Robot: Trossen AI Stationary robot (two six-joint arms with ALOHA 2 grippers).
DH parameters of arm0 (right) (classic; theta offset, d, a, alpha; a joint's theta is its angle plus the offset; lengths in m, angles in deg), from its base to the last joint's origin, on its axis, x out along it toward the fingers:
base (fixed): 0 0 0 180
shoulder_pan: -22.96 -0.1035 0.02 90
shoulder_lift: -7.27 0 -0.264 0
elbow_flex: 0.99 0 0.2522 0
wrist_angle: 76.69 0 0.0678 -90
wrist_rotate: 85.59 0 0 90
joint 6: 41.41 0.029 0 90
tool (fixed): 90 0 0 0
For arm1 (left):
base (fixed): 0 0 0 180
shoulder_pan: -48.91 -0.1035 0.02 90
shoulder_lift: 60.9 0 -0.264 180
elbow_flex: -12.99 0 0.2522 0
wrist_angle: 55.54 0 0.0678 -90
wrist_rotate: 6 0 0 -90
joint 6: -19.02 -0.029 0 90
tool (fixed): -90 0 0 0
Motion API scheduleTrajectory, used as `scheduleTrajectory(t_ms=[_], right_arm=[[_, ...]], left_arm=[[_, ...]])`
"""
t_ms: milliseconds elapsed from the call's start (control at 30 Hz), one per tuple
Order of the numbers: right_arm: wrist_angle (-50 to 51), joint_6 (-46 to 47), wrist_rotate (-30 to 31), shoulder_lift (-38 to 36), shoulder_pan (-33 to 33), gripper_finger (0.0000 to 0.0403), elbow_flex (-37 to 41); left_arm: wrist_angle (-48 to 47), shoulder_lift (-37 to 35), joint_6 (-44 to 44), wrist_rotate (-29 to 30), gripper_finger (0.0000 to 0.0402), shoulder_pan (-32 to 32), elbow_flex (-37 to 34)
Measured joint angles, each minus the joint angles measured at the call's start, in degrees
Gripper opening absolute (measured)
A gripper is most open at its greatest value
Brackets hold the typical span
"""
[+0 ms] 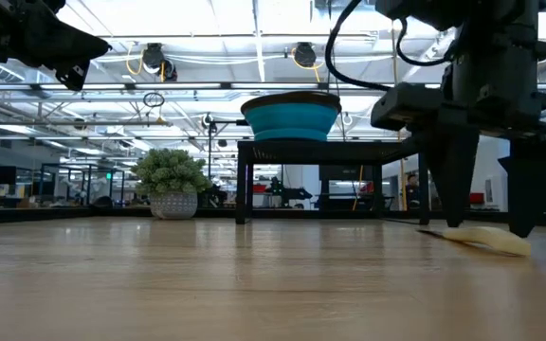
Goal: Pick & Place Fruit
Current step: Put the yellow knife on the shelf
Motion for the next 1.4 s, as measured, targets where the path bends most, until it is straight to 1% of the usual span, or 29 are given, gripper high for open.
scheduleTrajectory(t_ms=[167,567,967,1133,1400], right_arm=[[-1.23,-1.13,-0.1,1.61,-0.02,0.0236,-0.02],[-1.3,-2.23,0.31,1.68,-0.02,0.0238,-0.02],[-0.39,-3.35,2.82,1.71,-0.04,0.0227,0.0],[0.05,-3.12,2.82,1.67,0.26,0.0209,0.33],[-0.13,-1.09,2.78,1.48,0.31,0.0163,1.86]], left_arm=[[0.0,0.02,0.63,-0.01,0.0019,0.0,0.0],[-0.02,0.02,0.91,-0.02,0.0019,-0.01,0.0],[0.0,0.0,0.89,-0.04,0.0019,-0.01,0.0],[0.0,0.02,0.89,-0.04,0.0019,-0.01,0.0],[0.0,0.02,0.97,-0.07,0.0019,-0.01,0.0]])
